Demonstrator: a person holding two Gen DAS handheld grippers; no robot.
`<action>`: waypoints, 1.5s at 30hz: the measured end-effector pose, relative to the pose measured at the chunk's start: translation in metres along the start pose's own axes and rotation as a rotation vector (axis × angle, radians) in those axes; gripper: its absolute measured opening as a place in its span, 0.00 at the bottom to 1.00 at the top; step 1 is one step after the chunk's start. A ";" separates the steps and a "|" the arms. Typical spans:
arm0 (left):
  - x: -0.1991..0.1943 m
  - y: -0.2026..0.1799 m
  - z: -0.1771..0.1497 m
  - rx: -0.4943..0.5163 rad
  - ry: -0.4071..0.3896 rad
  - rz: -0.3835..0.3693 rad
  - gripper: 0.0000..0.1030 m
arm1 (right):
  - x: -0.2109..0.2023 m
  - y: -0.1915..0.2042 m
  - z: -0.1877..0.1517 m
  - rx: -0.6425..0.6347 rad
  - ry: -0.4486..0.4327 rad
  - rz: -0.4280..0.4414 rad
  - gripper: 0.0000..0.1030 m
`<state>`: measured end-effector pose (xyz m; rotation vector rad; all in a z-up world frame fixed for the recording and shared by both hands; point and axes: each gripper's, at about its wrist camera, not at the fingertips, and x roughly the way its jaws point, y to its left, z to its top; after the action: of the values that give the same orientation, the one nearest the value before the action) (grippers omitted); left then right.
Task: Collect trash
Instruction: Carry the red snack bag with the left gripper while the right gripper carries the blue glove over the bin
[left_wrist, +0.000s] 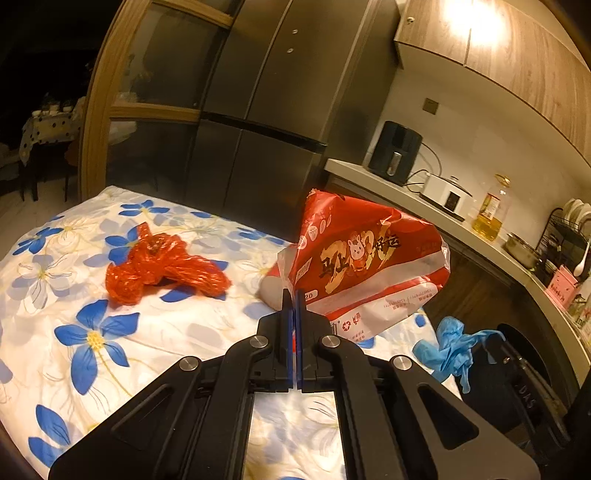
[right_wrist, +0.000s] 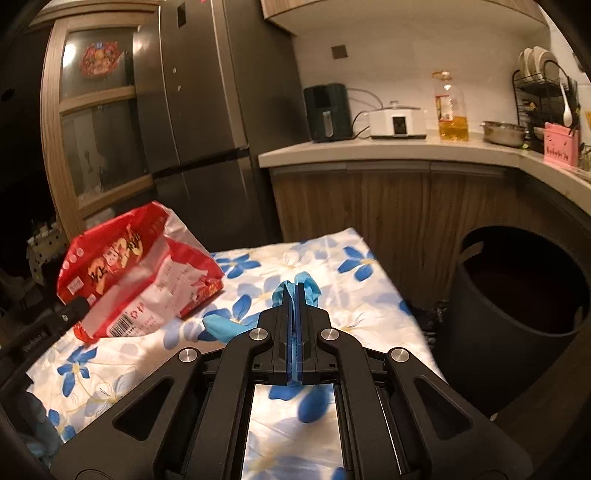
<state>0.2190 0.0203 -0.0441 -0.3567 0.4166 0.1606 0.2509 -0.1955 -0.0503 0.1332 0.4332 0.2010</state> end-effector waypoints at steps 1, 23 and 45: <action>-0.001 -0.005 -0.001 0.005 -0.001 -0.006 0.00 | -0.007 -0.005 0.003 0.004 -0.013 -0.004 0.01; -0.002 -0.158 -0.019 0.153 0.018 -0.219 0.00 | -0.084 -0.113 0.032 0.089 -0.146 -0.173 0.01; 0.010 -0.255 -0.033 0.253 0.022 -0.323 0.00 | -0.104 -0.207 0.051 0.178 -0.188 -0.302 0.01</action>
<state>0.2733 -0.2272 0.0015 -0.1726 0.3901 -0.2105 0.2147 -0.4241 0.0022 0.2569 0.2791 -0.1473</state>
